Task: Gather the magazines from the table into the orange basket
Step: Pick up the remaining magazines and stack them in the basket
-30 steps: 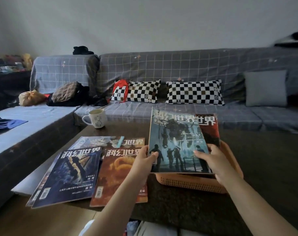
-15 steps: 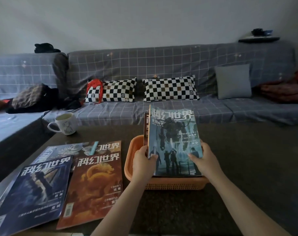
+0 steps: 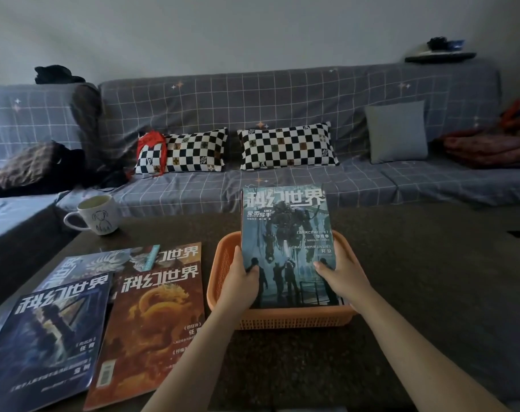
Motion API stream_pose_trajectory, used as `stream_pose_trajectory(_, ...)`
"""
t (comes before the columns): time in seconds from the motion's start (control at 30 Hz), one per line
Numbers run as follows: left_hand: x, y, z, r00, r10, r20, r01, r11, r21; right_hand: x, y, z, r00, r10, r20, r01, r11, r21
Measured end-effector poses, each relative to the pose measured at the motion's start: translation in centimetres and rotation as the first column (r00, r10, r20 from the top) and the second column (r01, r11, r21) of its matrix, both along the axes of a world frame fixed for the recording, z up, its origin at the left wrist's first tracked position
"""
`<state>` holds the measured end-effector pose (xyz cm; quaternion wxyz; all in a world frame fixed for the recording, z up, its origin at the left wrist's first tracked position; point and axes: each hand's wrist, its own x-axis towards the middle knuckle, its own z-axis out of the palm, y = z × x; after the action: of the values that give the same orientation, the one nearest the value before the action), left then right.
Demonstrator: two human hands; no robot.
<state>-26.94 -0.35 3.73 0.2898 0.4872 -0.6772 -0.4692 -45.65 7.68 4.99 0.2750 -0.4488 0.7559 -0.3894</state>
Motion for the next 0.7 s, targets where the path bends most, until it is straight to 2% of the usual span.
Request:
stream_pose_trajectory(0.1,-0.2,-0.2,0.0,0.998,-0.014,-0.067,0.019,0.998,0.061,-0.2,-0.2,-0.2,0.997,0.004,0.083,-0.004,1.000,-0.005)
stream_pose_trajectory(0.23,0.0,-0.4,0.3,0.991,-0.007,-0.136,0.033,0.981,0.192,-0.9,-0.6,-0.3,0.953,-0.014,0.304,0.022,1.000,-0.022)
stream_pose_trajectory(0.43,-0.3,-3.3,1.5,0.994,0.008,-0.111,0.035,0.924,0.381,-2.2,-2.6,1.0,0.850,-0.045,0.526,0.022,0.999,0.049)
stream_pose_trajectory(0.57,-0.4,-5.7,1.1,0.985,-0.017,-0.171,0.094,0.889,0.448,-2.4,-3.5,0.9,0.830,-0.029,0.558,-0.026,0.996,0.091)
stream_pose_trajectory(0.7,-0.6,-6.7,0.4,0.966,-0.012,-0.257,0.128,0.890,0.438,-2.6,-4.2,0.5,0.839,-0.025,0.544,0.015,1.000,0.023)
